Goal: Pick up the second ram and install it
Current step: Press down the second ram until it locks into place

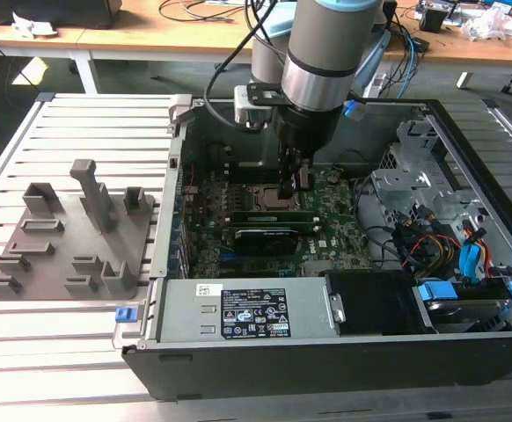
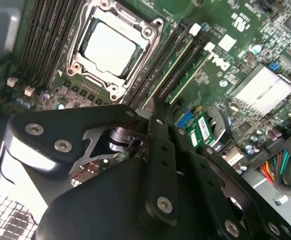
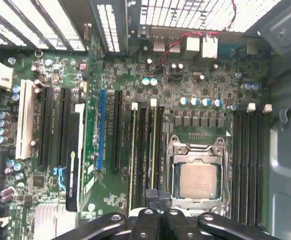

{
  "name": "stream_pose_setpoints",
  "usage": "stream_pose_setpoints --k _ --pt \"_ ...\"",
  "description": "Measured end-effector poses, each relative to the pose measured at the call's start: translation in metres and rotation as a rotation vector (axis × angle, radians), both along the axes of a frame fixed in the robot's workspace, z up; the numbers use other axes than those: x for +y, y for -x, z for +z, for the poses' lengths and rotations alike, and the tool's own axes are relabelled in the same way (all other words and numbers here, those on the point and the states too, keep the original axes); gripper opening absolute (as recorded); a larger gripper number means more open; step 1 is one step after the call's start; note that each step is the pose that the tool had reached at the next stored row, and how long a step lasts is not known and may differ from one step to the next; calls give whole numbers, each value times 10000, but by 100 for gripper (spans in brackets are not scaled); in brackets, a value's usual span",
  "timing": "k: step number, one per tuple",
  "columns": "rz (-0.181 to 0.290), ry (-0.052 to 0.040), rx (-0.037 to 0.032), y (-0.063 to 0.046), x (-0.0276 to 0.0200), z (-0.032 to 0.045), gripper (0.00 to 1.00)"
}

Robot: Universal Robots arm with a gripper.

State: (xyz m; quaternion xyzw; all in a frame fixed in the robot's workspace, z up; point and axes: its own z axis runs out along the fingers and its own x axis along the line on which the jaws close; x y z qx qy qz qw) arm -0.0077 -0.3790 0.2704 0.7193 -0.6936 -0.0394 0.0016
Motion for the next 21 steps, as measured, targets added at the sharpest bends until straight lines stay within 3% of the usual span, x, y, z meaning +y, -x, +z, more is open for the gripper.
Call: stream_pose_setpoints --k 1,3,6,11,12,13,14,15,18,21 --pt "-1 8 45 -178 1 -14 11" --pt "1 19 82 -353 0 -89 11" --pt "-1 18 87 -371 0 -238 11" --pt "1 28 89 -373 -1 -419 11" --pt "1 22 88 -373 0 -426 11" --pt "-1 0 67 -372 3 -379 11" --pt "-1 18 45 -352 1 -323 11" --pt "2 15 -3 -281 1 -317 11" --pt "-1 16 -36 -131 0 -316 11" --pt "-1 17 -73 249 1 -327 11"
